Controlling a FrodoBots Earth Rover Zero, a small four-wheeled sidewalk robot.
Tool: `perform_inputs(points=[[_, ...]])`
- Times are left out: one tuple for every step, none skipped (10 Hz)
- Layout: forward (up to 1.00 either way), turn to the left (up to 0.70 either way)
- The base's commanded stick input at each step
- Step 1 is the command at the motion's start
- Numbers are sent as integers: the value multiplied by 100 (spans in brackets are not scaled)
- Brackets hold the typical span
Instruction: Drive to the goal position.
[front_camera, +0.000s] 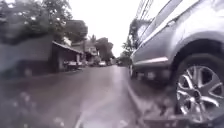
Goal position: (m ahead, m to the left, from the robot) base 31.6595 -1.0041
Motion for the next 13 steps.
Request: perform_inputs(points=[[100, 0], [100, 0], [100, 0], [100, 0], [100, 0], [100, 0], [100, 0], [100, 0], [100, 0], [100, 0], [100, 0], [100, 0], [100, 0]])
